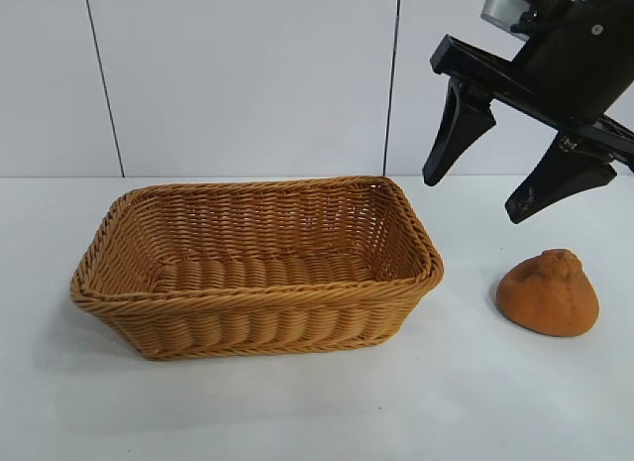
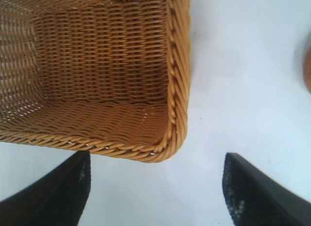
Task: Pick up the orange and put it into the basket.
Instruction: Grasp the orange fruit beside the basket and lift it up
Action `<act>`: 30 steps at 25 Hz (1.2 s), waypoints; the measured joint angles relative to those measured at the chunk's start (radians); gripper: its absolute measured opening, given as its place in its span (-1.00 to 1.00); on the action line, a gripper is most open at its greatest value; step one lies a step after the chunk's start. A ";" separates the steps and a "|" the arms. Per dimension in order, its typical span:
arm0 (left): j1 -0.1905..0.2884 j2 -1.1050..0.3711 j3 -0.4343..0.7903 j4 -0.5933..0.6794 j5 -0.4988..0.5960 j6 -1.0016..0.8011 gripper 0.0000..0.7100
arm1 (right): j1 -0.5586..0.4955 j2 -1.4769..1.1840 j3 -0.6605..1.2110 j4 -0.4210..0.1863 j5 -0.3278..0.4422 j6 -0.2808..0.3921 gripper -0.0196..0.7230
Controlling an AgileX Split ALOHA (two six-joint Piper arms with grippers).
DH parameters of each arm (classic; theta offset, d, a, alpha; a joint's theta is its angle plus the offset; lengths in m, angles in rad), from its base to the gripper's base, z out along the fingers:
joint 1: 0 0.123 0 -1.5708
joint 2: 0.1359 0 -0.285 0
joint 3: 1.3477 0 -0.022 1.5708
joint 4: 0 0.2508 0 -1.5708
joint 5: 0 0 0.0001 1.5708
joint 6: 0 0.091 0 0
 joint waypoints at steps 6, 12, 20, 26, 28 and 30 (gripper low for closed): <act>0.000 0.000 0.000 0.001 0.000 0.000 0.80 | -0.071 0.000 0.000 -0.123 0.011 0.054 0.45; 0.000 0.000 0.000 0.001 0.000 0.000 0.80 | -0.210 0.000 0.000 -0.149 0.016 0.043 0.45; 0.000 0.000 0.000 0.001 0.000 0.000 0.80 | -0.256 0.077 -0.004 -0.152 -0.031 0.017 0.45; 0.000 0.000 0.000 0.001 0.000 0.000 0.80 | -0.256 0.219 -0.004 -0.150 -0.144 0.017 0.45; 0.000 0.000 0.000 0.001 0.000 0.000 0.80 | -0.256 0.269 -0.004 -0.149 -0.165 0.017 0.45; 0.000 0.000 0.000 0.001 0.000 0.000 0.80 | -0.256 0.313 -0.004 -0.145 -0.176 0.017 0.45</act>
